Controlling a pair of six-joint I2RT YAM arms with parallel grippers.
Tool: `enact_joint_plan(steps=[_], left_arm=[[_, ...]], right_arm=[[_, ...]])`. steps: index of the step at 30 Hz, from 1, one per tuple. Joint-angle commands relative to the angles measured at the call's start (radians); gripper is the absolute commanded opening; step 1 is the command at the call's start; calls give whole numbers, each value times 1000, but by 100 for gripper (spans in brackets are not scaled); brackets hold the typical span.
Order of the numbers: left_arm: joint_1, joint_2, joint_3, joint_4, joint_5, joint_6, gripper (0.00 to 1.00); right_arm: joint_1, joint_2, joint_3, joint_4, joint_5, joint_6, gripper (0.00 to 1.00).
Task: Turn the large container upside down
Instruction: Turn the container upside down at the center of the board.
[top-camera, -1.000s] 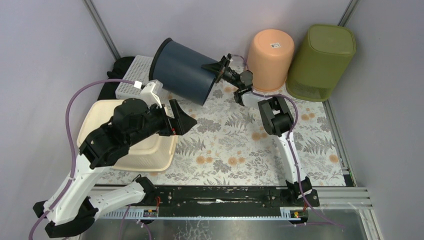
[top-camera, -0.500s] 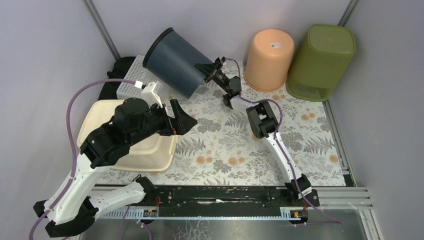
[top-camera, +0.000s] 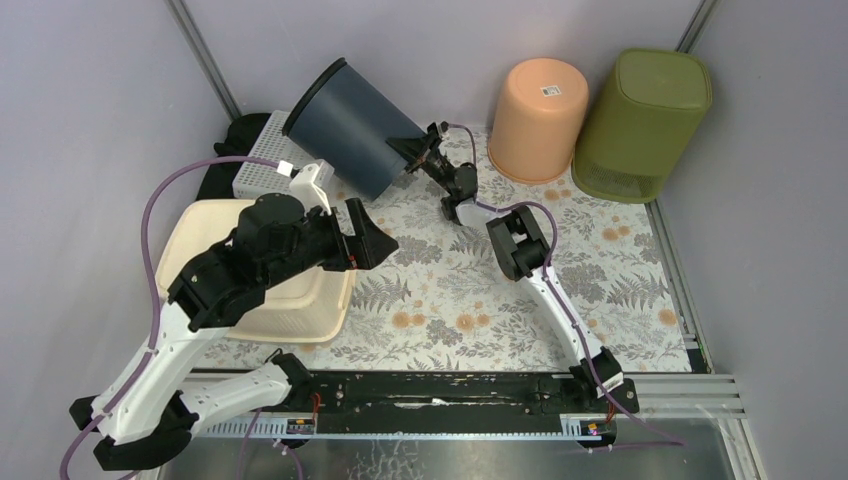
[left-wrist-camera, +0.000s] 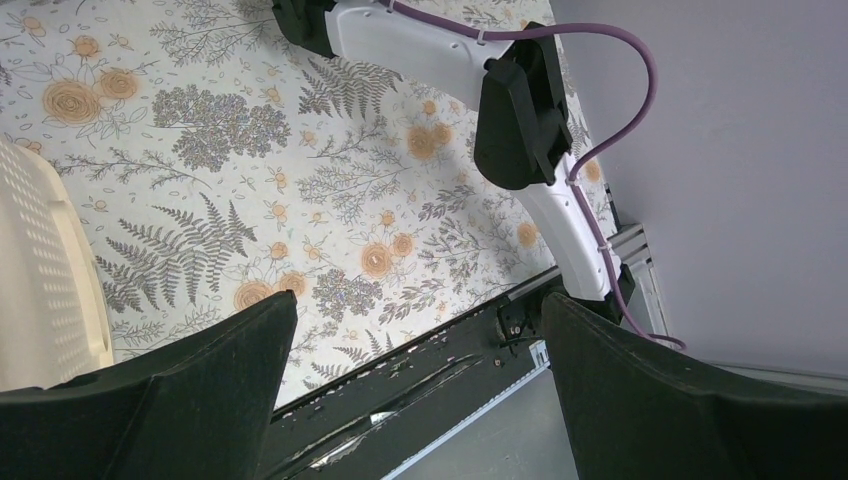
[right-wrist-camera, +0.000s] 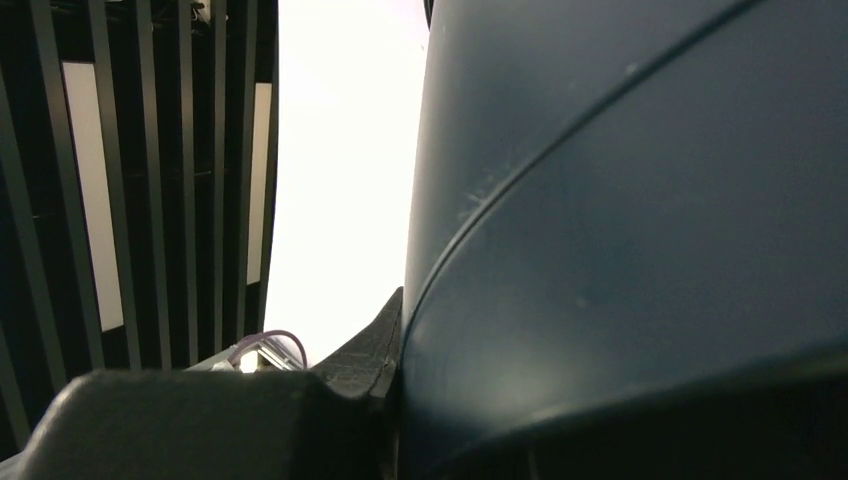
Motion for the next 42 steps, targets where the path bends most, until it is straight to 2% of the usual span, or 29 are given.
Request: enact_joint_plan(steps=[1,12,18,22,28,30,35,42], left_arm=[[-3,-1,0,31,9,11,100],[-4,37,52,50,33,10,100],[-3,82,91,50,16,38,100],[-4,128,135,39,-19,67,100],[19,217,208,2,-124,120,100],[72,250,220,8,-121,138,100],[287,377,274,41,-56,198,100],[571,538,405,92,-16,230,100]], right_arm=[[36,-28,-9,204,-29,-26,0],[19,-225,-425,204,-172,-149,0],[3,-298,-598,204,-226,-192,8],[-4,-336,-701,204,-252,-218,17],[-19,-407,-852,204,-277,-264,19],[-23,-425,-889,204,-288,-278,18],[-39,-444,-951,204,-302,-292,17],[-47,-444,-949,204,-325,-287,16]])
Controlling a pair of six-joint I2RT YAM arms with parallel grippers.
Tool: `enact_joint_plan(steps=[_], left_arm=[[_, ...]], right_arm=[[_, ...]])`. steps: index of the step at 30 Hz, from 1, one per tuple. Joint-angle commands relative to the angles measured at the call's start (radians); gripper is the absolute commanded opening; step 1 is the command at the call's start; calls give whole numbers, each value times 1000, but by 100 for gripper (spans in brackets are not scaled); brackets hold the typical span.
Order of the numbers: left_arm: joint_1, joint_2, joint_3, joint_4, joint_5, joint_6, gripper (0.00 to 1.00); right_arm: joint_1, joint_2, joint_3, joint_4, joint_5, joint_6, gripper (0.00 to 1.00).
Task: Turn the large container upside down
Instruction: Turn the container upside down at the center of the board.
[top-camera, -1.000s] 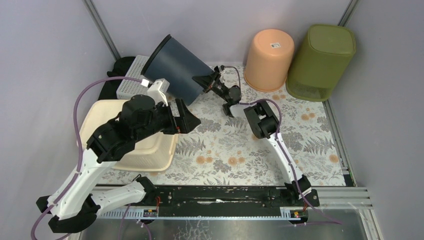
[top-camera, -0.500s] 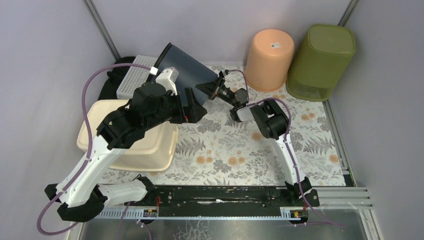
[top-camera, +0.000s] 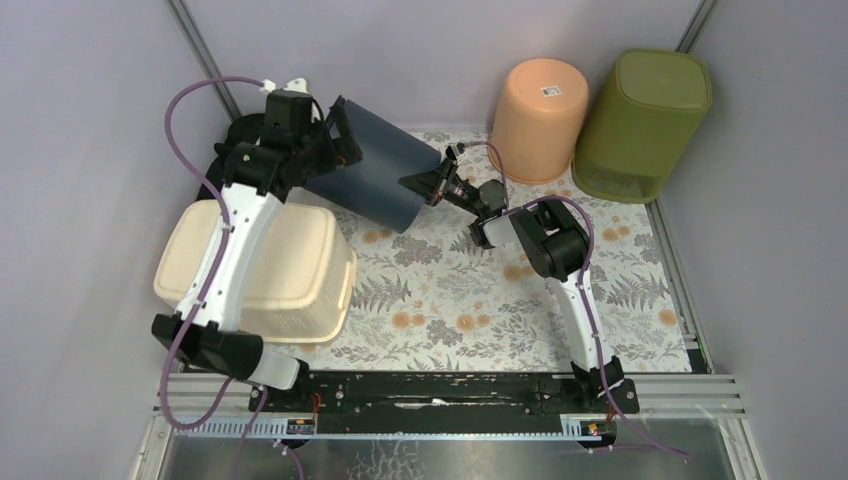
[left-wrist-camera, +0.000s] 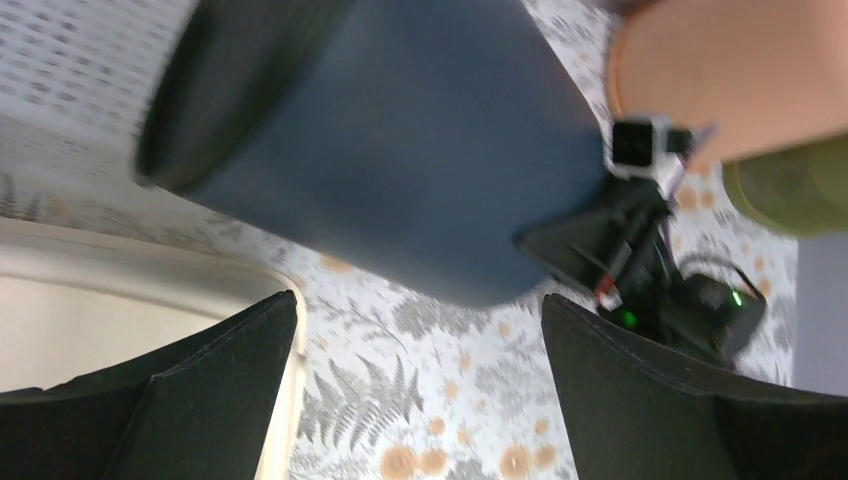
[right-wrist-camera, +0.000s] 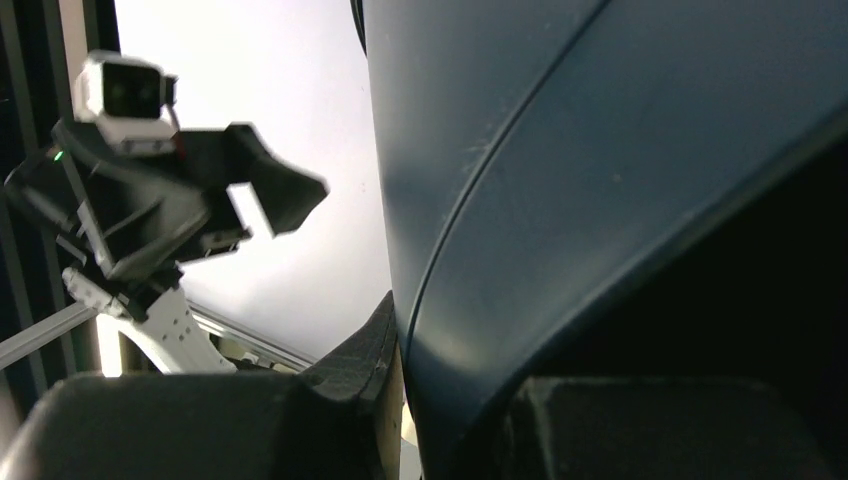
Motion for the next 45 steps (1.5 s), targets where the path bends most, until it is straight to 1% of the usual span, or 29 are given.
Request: enact_joint_plan(steps=[1,6,11,18,20,25,27,29,32,36,40,45], left_arm=[[129,55,98,87,38,47,100],[225,99,123,209,144,93,100],[283,204,211,208,214,127,100],[289,332,293,194,276,157,100],[288,352,294,188,289,158,100],[276,373,251,209,405,136,100],[259,364,221,238,436,128,100],[229,354,209,249,434,129,100],[205,344,206,249,436,128,100],[186,331,206,255,438,119,100],[162,325,217,256,444,108,100],[129,328,231,256,446,99,100]], right_arm=[[-23,57,-54,89,-109,11,15],[-26,60,-57,89,-123,10,15],[-30,65,-66,89,-138,6,15],[-35,68,-73,90,-152,2,14],[-35,68,-71,90,-153,3,14],[-36,79,-59,90,-156,7,15],[-36,83,-58,89,-157,11,20],[-39,85,-62,89,-160,13,27],[-46,75,-77,89,-164,15,39],[-64,53,-112,89,-172,15,50],[-85,33,-146,87,-178,15,57],[-119,-5,-211,86,-180,12,62]])
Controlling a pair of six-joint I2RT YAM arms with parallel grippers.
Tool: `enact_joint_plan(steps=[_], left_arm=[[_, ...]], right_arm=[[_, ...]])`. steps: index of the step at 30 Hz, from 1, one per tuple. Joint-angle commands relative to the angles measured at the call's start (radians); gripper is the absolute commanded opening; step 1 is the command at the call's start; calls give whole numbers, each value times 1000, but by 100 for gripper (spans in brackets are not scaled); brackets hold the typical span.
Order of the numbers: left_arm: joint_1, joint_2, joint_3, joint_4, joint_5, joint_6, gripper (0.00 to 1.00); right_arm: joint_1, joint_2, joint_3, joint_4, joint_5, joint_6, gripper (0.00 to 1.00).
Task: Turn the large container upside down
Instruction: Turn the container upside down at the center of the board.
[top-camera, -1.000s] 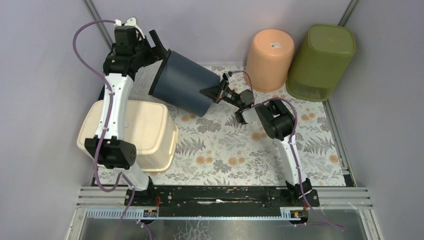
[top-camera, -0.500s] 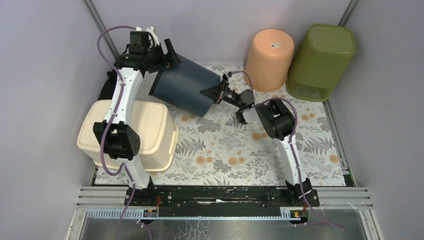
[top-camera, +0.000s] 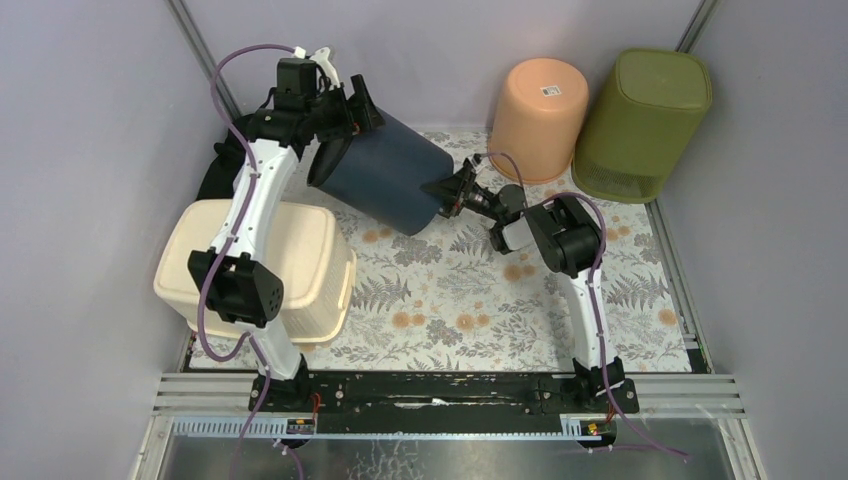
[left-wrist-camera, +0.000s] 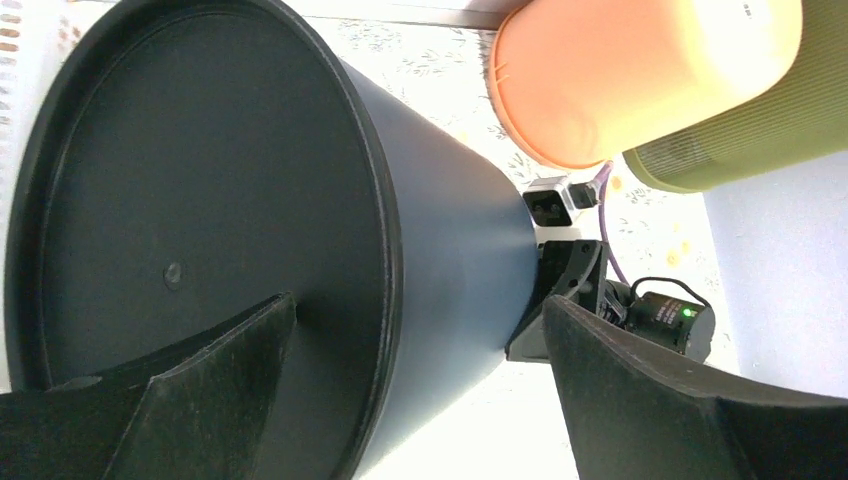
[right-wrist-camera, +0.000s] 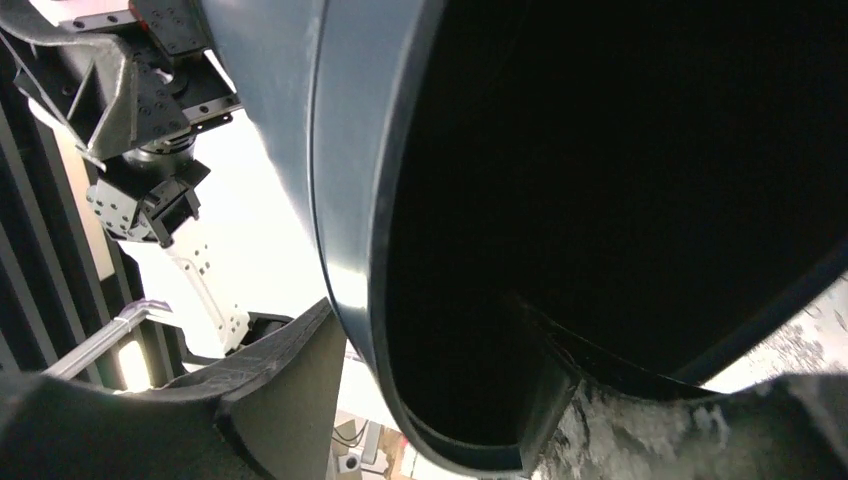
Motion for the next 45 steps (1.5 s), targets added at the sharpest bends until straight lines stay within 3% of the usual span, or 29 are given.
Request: enact_joint_plan(steps=[1,17,33,45], left_arm=[[-43,-17,18,42,52,-20,100],[-165,-12,11,43,12,-23,100],[-175,-47,-112,116,-8,-4,100],[-175,-96,-229,169,17,-19,100]], right_arm=[[-37,13,-97,84,-48,-51,62],[-154,-123,-345,81,-117,-111,64],[-172,-332,-503,74,-234,-120,67],[-172,-282,-626,67,-259,-159,72]])
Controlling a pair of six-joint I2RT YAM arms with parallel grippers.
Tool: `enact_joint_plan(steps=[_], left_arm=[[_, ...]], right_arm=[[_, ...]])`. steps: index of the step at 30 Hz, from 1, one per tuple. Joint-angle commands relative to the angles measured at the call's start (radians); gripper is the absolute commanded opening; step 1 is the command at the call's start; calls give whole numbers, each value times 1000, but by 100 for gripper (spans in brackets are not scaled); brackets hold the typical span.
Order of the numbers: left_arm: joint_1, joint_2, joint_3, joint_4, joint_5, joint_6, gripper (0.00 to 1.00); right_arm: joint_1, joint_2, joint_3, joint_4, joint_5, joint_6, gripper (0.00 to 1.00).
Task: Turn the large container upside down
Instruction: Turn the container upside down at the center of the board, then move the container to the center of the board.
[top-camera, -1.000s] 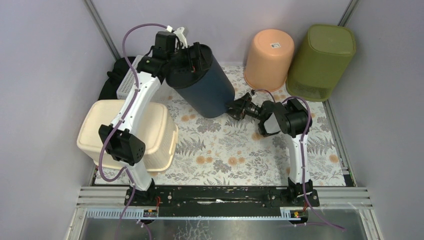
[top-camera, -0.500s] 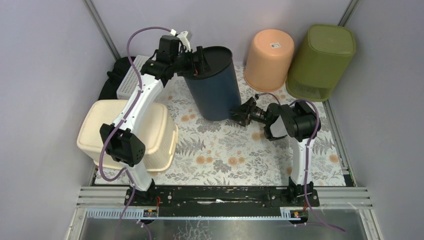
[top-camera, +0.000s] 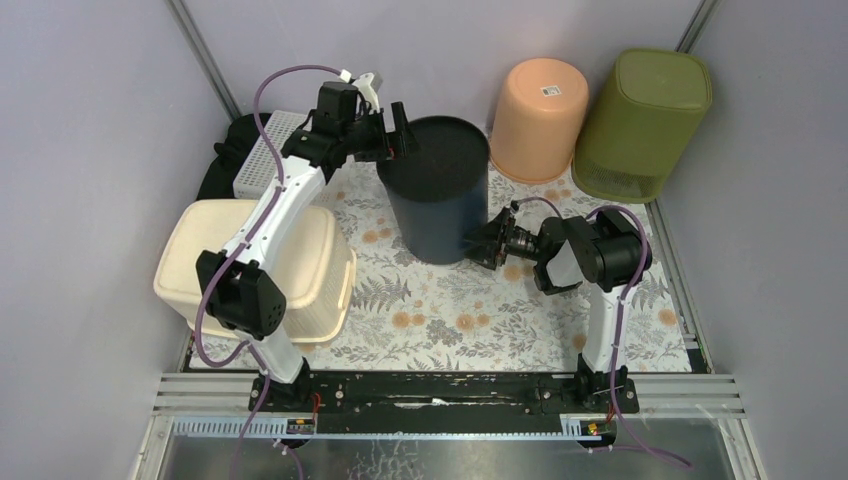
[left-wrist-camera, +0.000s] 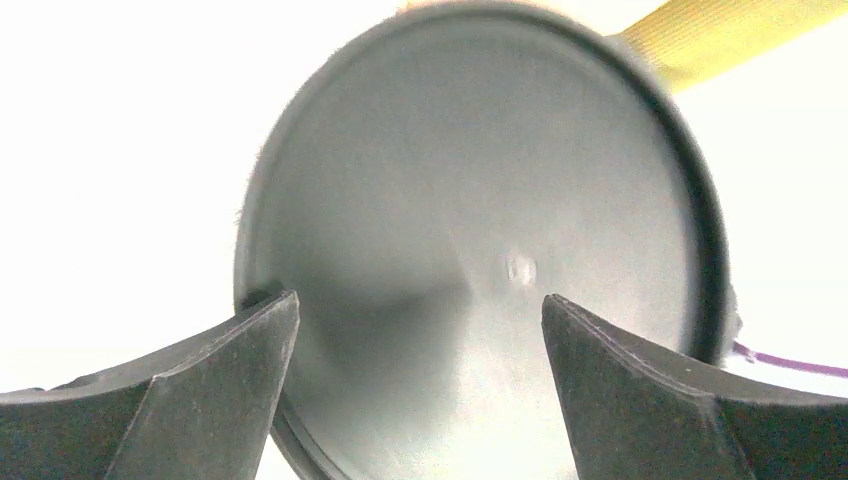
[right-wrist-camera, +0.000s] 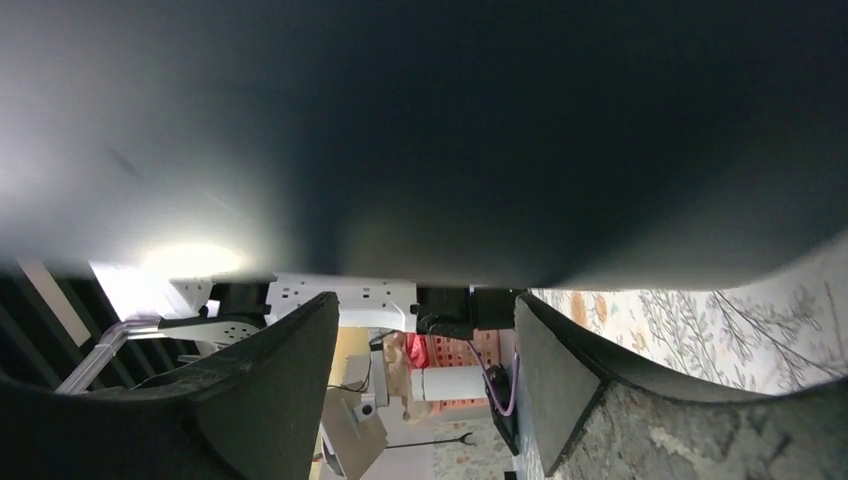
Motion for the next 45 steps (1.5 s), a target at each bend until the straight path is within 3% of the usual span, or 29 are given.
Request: enact_joint_plan(steps=[1,6,12,21,26,33,45], left_arm=[[-5,-51,-59,52,24,-2,100],[-7,-66,-86,63,45,-10,100],[-7,-97,-100,72,62,-25,100],[-7,-165,-90,75,76,-54,100],[-7,-205,-87,71,69,-69,100],[-3,-278,-39,-34,167,-87,100],[-3,-605,-194,-181,144,-98,100]], right_arm=[[1,19,-26,124,-37,-45,72],[-2,21,-38,36,-50,-117,73],[-4,-40,-32,-265,-33,-321,75],[-2,-290,-54,-762,21,-627,76],[24,-444,-57,-947,35,-690,77],[202,-455,56,-927,93,-611,79],[222,115,587,-455,199,-143,79]])
